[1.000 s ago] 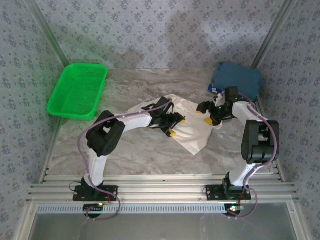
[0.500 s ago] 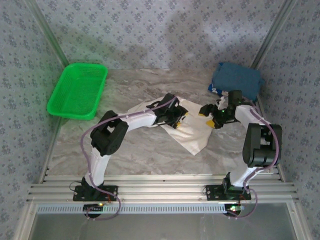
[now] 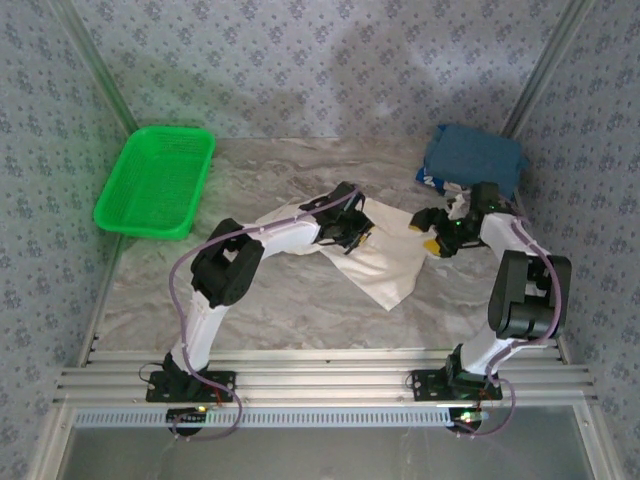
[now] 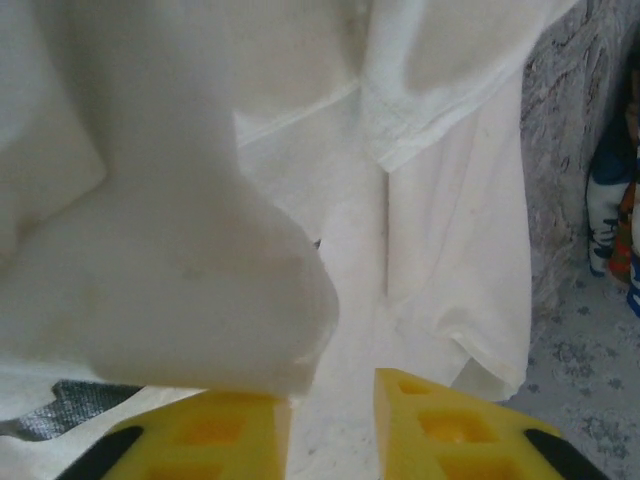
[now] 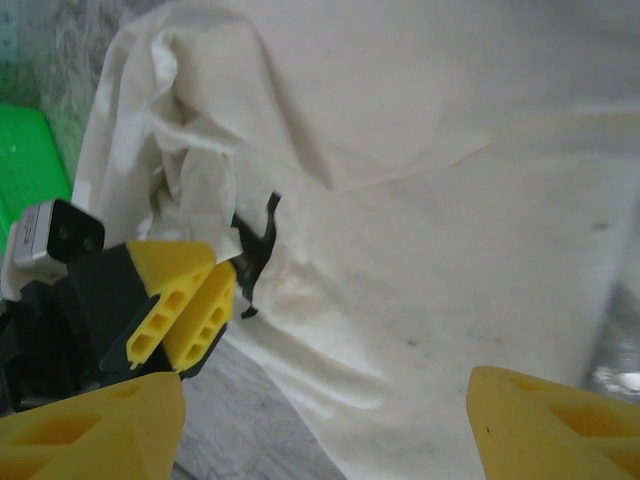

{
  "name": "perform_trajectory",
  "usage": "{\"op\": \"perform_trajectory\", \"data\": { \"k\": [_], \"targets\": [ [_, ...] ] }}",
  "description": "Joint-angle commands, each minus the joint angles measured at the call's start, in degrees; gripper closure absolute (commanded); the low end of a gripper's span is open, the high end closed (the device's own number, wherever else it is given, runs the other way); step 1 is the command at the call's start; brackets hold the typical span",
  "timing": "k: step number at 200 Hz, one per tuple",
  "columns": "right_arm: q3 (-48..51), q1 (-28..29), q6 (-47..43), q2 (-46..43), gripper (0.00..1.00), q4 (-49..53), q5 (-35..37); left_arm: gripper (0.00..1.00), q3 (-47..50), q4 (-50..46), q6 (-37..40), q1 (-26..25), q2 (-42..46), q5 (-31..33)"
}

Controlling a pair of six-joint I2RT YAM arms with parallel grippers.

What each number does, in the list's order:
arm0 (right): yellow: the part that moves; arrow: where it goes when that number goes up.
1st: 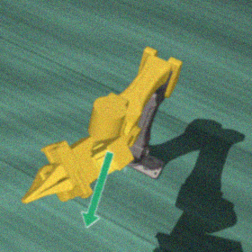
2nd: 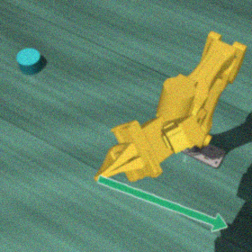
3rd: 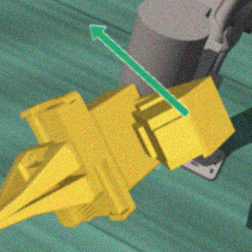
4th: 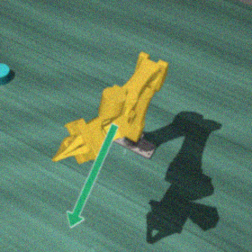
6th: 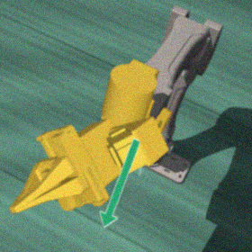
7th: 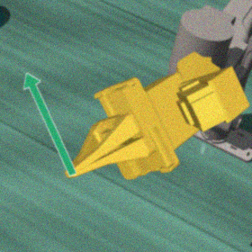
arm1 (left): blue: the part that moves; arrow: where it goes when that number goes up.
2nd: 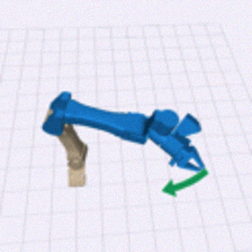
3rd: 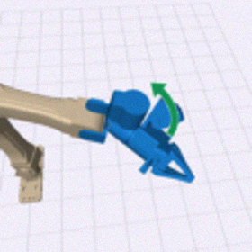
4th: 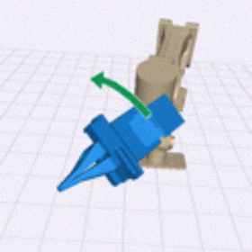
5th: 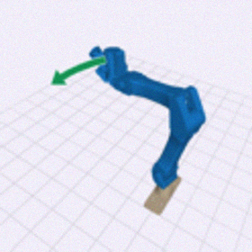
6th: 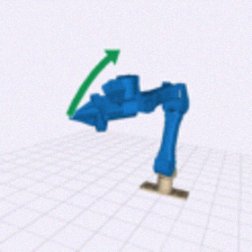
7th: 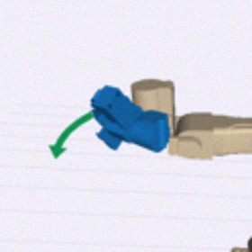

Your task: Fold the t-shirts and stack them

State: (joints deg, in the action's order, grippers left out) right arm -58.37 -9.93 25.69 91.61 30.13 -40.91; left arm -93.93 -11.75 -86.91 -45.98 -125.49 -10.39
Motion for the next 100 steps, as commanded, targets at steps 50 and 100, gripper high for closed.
{"op": "perform_trajectory", "data": {
  "k": [50,100],
  "targets": [
    [2.73,-5.71,5.0,-2.35,0.23,1.12,11.33,1.0,-1.52,-10.11,5.99,2.09,1.9,3.35],
    [2.65,-5.71,6.22,-1.15,0.24,-1.48,12.14,1.0,2.08,-8.71,7.39,2.73,6.34,3.66]
  ]
}}
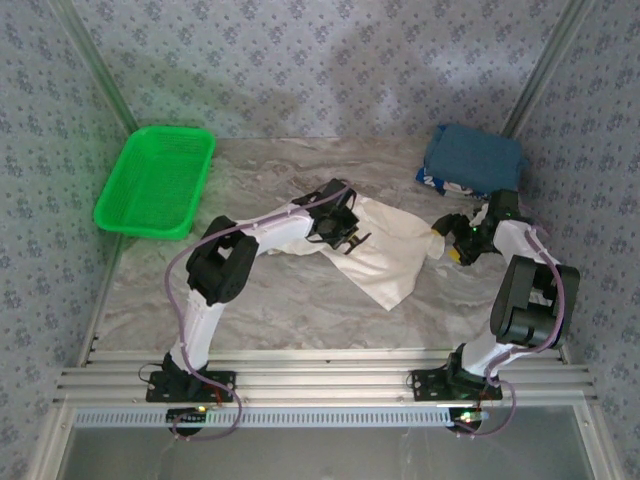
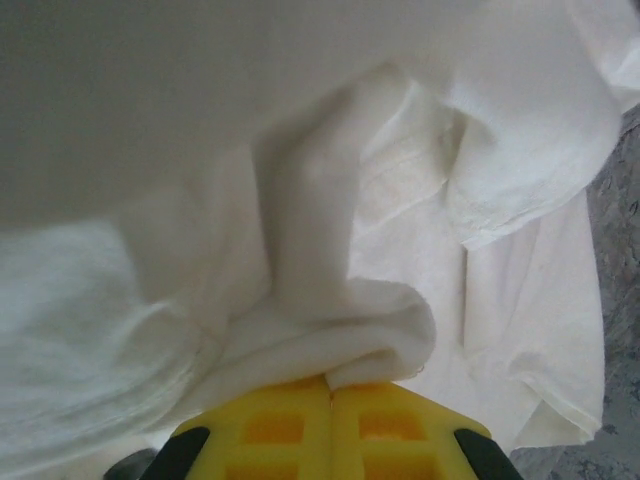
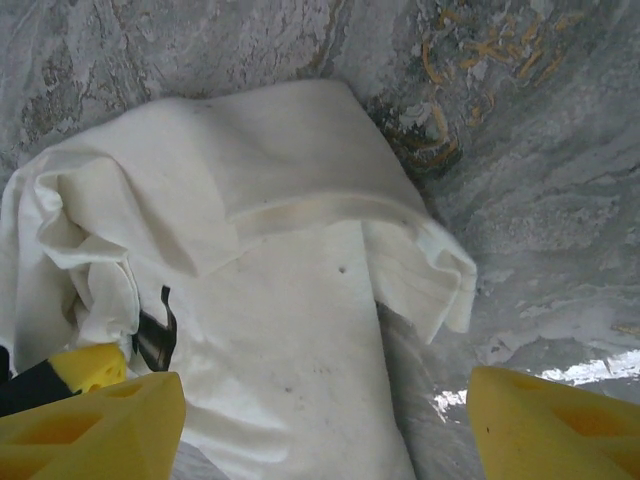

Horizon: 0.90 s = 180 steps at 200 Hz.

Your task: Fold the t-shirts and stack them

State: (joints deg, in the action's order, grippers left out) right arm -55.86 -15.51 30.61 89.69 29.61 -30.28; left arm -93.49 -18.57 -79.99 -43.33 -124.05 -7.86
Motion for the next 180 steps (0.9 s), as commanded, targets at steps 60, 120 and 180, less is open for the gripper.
{"op": "perform_trajectory", "data": {
  "k": [60,120,180],
  "targets": [
    [0.57,-0.38,0.1,0.67,0.24,-0.63,1.23,1.0,5.68,3.28,-3.43,0.14,6.37,0.26],
    [0.69,-2.6,4.12,1.55,0.24,-1.07,1.67,1.0,1.24,0.88,6.8,1.05,13.42,-0.14],
    [-5.13,1.76,-1.25,5.99,0.33,2.31,4.52,1.0,1.01,-4.75,19.9,3.75,25.18,1.89]
  ]
}}
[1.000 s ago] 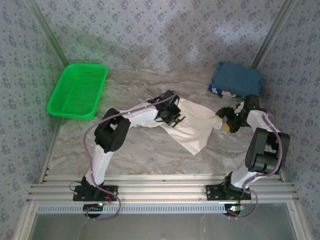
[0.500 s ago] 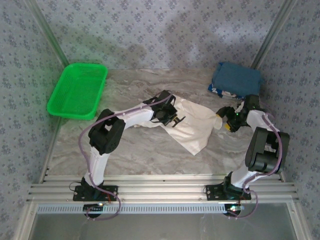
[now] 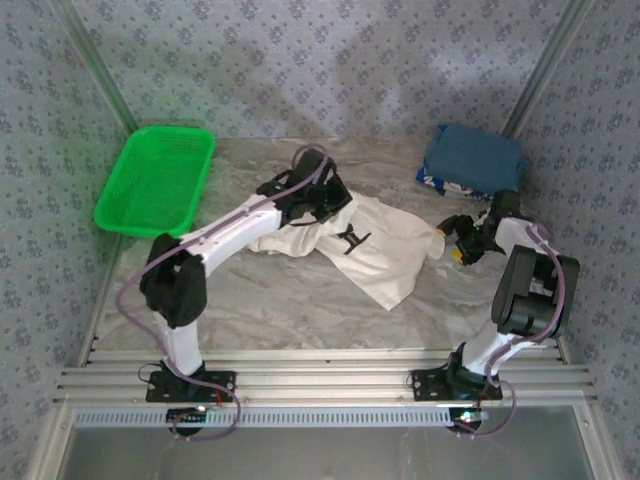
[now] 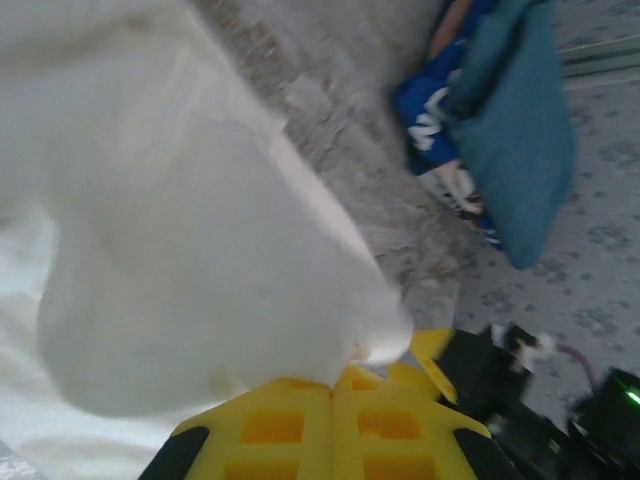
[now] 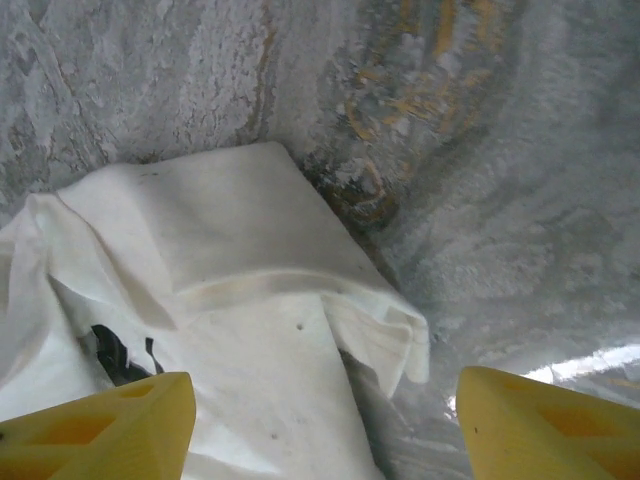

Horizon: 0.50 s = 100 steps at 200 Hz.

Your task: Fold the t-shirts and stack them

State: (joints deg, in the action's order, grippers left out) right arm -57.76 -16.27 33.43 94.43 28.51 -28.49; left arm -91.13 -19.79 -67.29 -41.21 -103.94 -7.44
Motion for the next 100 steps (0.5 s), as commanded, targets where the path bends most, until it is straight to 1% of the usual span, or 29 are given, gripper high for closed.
{"op": "perform_trajectory", "data": {
  "k": [1,34,79,100],
  "targets": [
    [-3.28,2.68,-4.34,1.27,0.33,3.53,3.04,1.0,-1.34,-3.56,7.36,1.69,5.24,1.47],
    [-3.05,5.86,-9.15,2.09,0.44,5.68,10.43,1.0,-1.12,-5.56,10.2,4.17,8.92,0.87],
    [-5.2,9.11,-14.07,3.19,0.49,11.57,20.12,1.0,0.42,-5.16,10.93,5.83,10.81,0.36],
    [-5.0,10.2,-14.69,3.88,0.5,11.54,22.42,1.0,0.69,-5.08,11.14,6.29,11.34,0.03]
  ]
}}
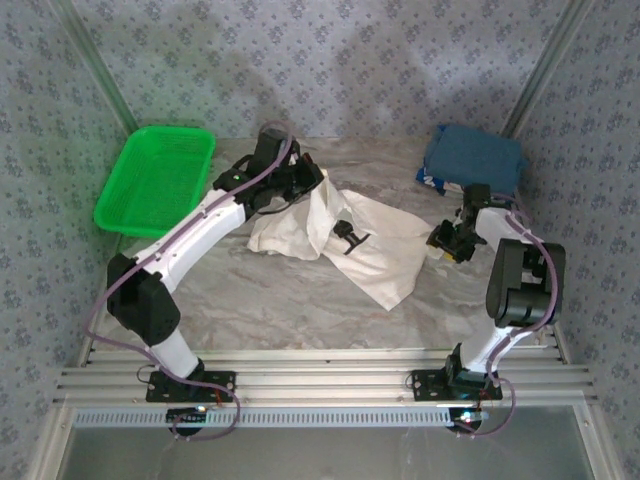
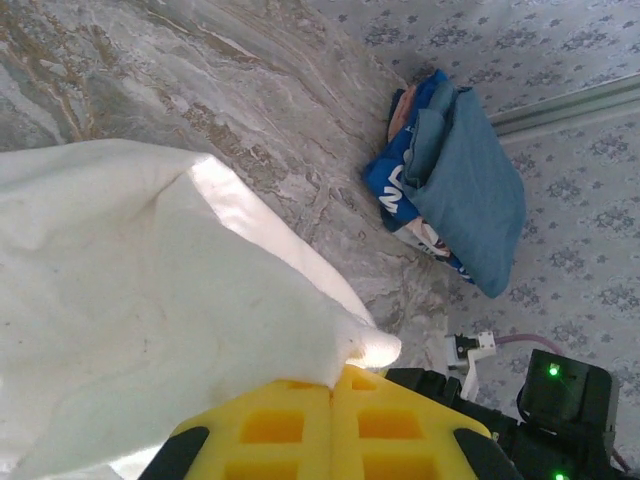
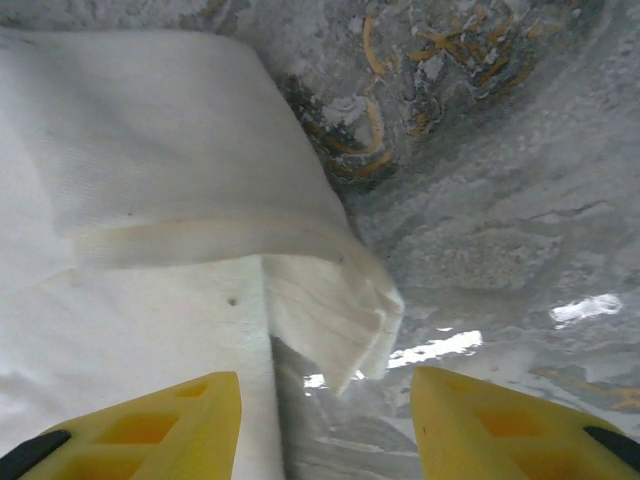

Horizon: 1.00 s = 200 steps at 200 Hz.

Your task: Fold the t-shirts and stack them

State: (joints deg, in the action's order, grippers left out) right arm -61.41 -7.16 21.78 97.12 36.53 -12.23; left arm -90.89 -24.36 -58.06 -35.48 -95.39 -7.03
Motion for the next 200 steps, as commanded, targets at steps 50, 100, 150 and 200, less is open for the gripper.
{"op": "perform_trajectory", "data": {
  "k": [50,100,150,200],
  "targets": [
    [-6.11,2.95,-2.43,7.41,0.59,2.53,10.64,1.0,-0.72,-1.34,3.67,3.14,4.14,-1.58],
    [-14.3,3.87,-0.65,12.11,1.0,1.82,12.19,1.0,-2.9,-4.64,7.46,8.31,7.0,-2.43],
    [-24.34,4.49,-2.82,3.89,1.0,-0.5,13.53,1.0,-8.25,-7.41,11.58,14.69,8.03,-2.72],
    [-40.03,8.93,-18.15,0.82,1.0,3.19,11.08,1.0,-16.49,-9.41,15.02,21.84,7.72,-4.25]
  ]
}}
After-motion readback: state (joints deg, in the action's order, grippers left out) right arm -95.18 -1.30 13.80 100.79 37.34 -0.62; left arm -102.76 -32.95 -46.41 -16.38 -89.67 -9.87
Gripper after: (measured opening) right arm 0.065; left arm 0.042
